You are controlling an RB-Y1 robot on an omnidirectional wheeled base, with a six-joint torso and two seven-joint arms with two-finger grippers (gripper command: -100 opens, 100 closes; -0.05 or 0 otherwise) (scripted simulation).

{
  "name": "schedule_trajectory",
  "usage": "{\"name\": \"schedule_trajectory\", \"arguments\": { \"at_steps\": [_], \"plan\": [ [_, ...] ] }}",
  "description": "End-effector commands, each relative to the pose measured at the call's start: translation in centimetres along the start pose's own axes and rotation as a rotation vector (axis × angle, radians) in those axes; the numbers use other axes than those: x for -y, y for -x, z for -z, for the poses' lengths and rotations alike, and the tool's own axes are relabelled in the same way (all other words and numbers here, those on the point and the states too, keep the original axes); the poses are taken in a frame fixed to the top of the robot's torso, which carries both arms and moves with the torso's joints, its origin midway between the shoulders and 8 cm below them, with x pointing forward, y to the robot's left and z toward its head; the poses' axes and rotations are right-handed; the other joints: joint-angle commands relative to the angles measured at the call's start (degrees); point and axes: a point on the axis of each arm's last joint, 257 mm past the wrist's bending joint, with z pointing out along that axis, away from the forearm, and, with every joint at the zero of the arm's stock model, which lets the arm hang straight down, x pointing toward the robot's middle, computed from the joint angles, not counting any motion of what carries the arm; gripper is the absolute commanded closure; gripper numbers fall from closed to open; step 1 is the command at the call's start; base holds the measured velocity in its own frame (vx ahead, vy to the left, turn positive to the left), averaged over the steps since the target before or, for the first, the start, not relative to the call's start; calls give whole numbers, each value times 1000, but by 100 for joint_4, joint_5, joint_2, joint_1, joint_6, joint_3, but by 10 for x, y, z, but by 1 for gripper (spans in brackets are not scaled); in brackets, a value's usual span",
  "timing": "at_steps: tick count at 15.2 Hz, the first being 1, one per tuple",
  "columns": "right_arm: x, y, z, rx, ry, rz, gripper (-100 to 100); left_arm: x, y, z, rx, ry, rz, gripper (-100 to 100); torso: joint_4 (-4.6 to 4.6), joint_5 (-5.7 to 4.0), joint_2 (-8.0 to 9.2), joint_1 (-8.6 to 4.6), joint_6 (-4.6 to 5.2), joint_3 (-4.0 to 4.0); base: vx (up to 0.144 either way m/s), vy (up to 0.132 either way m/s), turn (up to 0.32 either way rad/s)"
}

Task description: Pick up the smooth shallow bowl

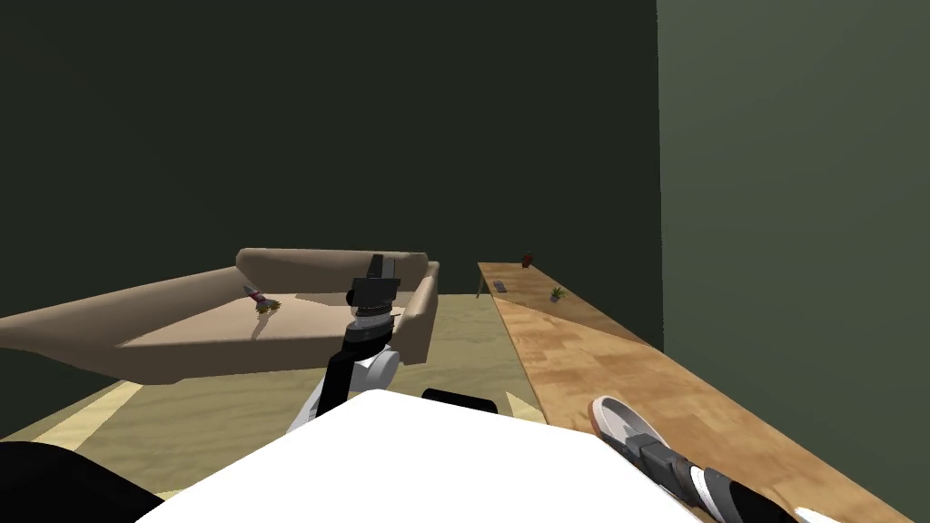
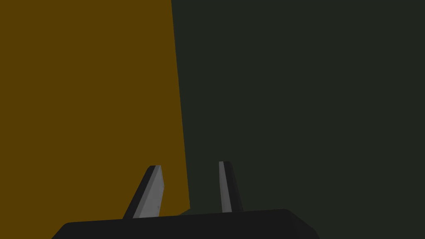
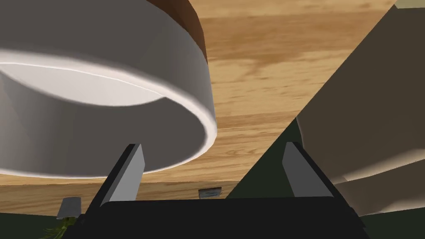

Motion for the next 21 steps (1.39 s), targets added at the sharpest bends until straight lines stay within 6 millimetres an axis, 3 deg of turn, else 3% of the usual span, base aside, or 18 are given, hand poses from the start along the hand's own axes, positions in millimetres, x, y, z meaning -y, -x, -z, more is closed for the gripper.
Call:
{"name": "schedule_trajectory", "arguments": {
  "at_steps": [1, 7, 8, 13, 15, 16, 21],
  "plan": [
    [11, -22, 9, -49, -22, 10, -100, 0, 0, 0, 0, 0, 0, 0, 0, 0, 0, 0, 0, 0, 55, 55, 136],
    [44, -99, 50, -245, -81, 49, -100, 0, 0, 0, 0, 0, 0, 0, -1, 2, -2, 14, 2, -1, 59, 80, 158],
    [39, -85, 41, -209, -73, 41, -100, 0, 0, 0, 0, 0, 0, 0, -1, 3, -2, 19, 3, -1, 40, 60, 48],
    [36, -106, 28, -205, -97, -12, -100, 0, 0, 0, 0, 0, 0, 0, 10, -9, 45, -31, 4, 26, -44, -21, 157],
    [37, -104, 28, -206, -95, -8, -100, 0, 0, 0, 0, 0, 0, 0, 11, -11, 50, -37, 3, 29, -48, -32, 110],
    [37, -105, 27, -205, -96, -10, 100, 0, 0, 0, 0, 0, 0, 0, 11, -10, 47, -35, 6, 28, -12, -10, 2],
    [38, -99, 33, -209, -89, 9, 100, 0, 0, 0, 0, 0, 0, 0, 8, -17, 29, -44, 1, 17, 4, 1, -36]
  ]
}}
